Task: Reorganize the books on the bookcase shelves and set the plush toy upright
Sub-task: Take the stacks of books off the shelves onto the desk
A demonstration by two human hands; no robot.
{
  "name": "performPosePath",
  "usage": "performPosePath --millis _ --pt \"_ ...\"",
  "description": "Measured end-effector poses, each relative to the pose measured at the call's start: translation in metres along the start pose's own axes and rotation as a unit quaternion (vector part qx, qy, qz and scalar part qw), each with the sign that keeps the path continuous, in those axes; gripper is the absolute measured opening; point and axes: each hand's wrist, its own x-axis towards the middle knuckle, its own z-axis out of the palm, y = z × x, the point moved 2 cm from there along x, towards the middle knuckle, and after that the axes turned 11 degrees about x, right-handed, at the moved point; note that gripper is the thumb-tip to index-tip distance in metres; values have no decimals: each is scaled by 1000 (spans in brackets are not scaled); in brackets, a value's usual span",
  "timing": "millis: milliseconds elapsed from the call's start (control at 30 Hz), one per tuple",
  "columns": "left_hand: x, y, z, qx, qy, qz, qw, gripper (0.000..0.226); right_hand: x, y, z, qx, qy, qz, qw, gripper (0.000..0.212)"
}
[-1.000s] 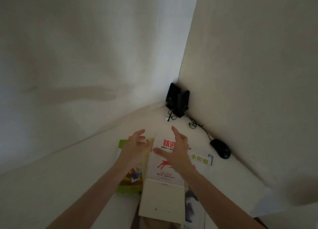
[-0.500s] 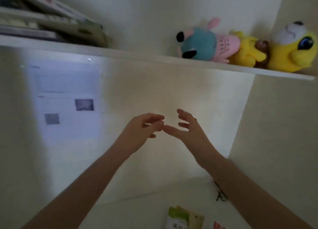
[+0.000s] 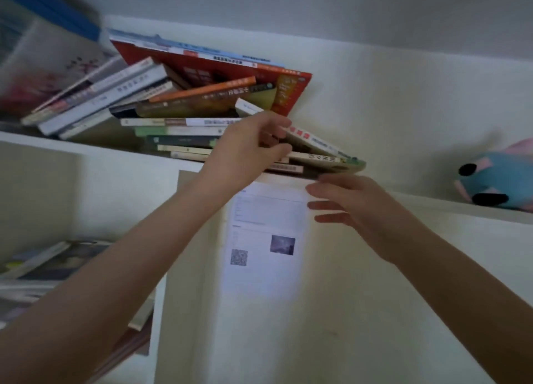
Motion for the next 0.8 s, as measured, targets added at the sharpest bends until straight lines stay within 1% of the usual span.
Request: performPosePath --millis 67,100,167,233,300,367,433,500,600,700,800 --pt "19 -4 10 117 -7 91 989 46 15 -15 11 14 37 -38 999 45" --pt "29 -6 17 176 -22 133 975 54 22 -21 16 29 50 -42 997 47" --pt "48 -11 32 272 -60 190 942 65 32 -25 22 44 66 -47 996 49" --pt "63 -15 43 335 -83 221 912 67 33 -21 24 18 82 -60 995 49" --pt "75 -15 50 379 -78 250 888 61 30 -18 19 4 101 -78 992 46" --pt "78 -16 53 385 -56 279 878 56 29 -16 11 15 109 -92 990 42" --pt "77 -19 54 389 -13 313 866 52 27 -12 7 20 110 -104 988 39" --pt "76 -19 55 397 29 338 853 46 23 -10 7 8 106 -124 987 38" --pt "76 -18 52 384 71 370 843 37 18 -7 4 -15 101 -158 982 33" --pt "72 -7 46 301 155 380 861 31 16 -5 -8 -19 141 -182 973 33" --pt "67 25 38 198 200 340 897 42 12 -4 -22 -36 203 -221 953 44"
